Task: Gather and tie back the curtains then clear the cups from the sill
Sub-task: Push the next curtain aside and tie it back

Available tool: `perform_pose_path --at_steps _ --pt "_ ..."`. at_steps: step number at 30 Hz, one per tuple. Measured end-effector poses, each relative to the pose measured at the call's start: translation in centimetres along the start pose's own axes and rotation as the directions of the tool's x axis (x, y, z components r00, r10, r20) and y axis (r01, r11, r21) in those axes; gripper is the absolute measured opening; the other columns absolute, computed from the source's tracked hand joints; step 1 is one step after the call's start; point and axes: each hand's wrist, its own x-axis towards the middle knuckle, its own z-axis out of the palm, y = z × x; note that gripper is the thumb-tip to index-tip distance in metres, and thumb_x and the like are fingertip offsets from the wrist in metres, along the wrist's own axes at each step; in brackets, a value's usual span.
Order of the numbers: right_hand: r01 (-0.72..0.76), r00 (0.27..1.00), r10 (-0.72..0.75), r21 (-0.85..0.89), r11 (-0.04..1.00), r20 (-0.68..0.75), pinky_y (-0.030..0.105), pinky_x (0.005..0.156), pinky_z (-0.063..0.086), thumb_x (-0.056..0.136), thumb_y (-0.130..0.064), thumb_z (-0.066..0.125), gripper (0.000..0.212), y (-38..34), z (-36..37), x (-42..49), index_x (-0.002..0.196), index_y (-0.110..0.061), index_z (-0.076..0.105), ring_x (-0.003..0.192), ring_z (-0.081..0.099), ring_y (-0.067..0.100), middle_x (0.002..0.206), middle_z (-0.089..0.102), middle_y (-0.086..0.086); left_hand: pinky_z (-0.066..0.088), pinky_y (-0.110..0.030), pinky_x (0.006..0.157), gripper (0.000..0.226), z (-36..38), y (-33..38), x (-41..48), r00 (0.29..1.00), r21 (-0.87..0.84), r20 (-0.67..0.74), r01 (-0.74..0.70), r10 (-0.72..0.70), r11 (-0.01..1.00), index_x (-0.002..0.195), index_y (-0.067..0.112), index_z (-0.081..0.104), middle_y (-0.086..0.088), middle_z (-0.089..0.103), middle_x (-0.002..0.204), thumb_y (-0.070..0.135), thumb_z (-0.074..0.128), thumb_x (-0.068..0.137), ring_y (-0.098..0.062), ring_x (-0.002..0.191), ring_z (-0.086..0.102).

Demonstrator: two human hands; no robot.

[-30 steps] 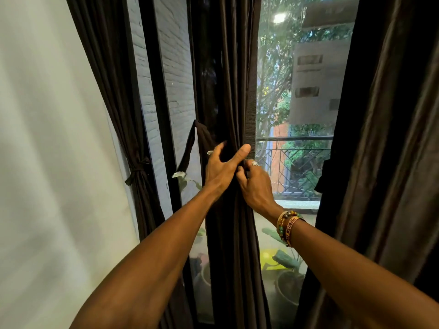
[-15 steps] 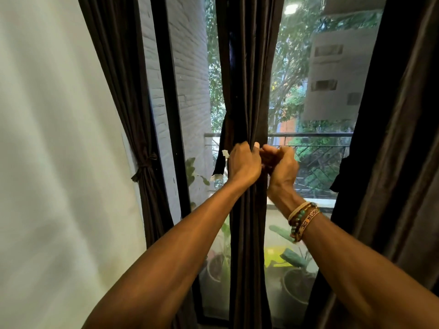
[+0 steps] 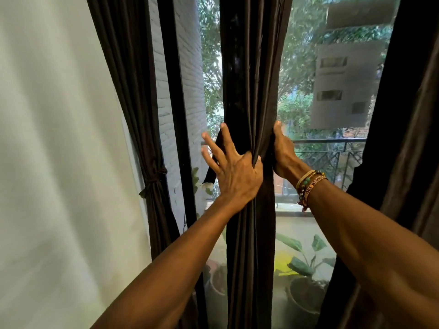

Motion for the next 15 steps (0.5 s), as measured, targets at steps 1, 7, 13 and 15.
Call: perform_pose_path --at_steps 1,7,13,15 --pt "-0.026 0.999 0.025 0.008 1.000 0.027 0.037 0.087 0.058 0.101 -0.057 0.038 0.055 -0.1 0.6 0.1 0.100 -0.012 0.070 0.097 0.072 0.024 0.104 0.074 0.009 -0.014 -0.065 0.113 0.026 -0.2 -0.5 0.0 0.998 -0.026 0.055 0.033 -0.031 0.999 0.086 0.021 0.072 -0.013 -0.008 0.165 0.040 0.056 0.092 -0.049 0.142 -0.026" --pt "-0.113 0.948 0.111 -0.010 0.994 0.297 0.029 0.065 0.059 0.099 -0.066 0.028 0.068 0.7 4.0 0.8 0.106 -0.014 0.071 0.087 0.074 0.023 0.091 0.077 0.006 0.007 -0.056 0.120 0.039 -0.5 -2.7 2.0 0.919 -0.309 0.380 0.232 -0.104 0.922 0.116 0.011 0.067 -0.006 -0.001 0.166 0.041 0.050 0.098 -0.038 0.150 -0.004" --pt "-0.121 0.901 0.079 0.071 0.990 0.427 0.045 0.093 0.055 0.099 -0.069 0.024 0.078 1.7 4.4 2.8 0.134 -0.008 0.059 0.113 0.066 0.032 0.123 0.068 0.017 0.041 -0.047 0.110 0.057 0.5 -4.7 3.1 0.899 -0.442 0.425 0.303 -0.100 0.844 0.132 0.010 0.061 0.002 0.024 0.158 0.046 0.052 0.088 -0.026 0.135 0.042" --pt "-0.138 0.888 0.081 0.094 0.986 0.452 0.044 0.092 0.054 0.101 -0.064 0.026 0.074 1.9 4.2 3.2 0.135 -0.007 0.058 0.113 0.066 0.032 0.124 0.067 0.018 0.042 -0.046 0.110 0.062 0.9 -4.7 3.1 0.902 -0.440 0.417 0.309 -0.112 0.843 0.133 0.009 0.061 0.003 0.022 0.159 0.049 0.051 0.086 -0.024 0.135 0.043"
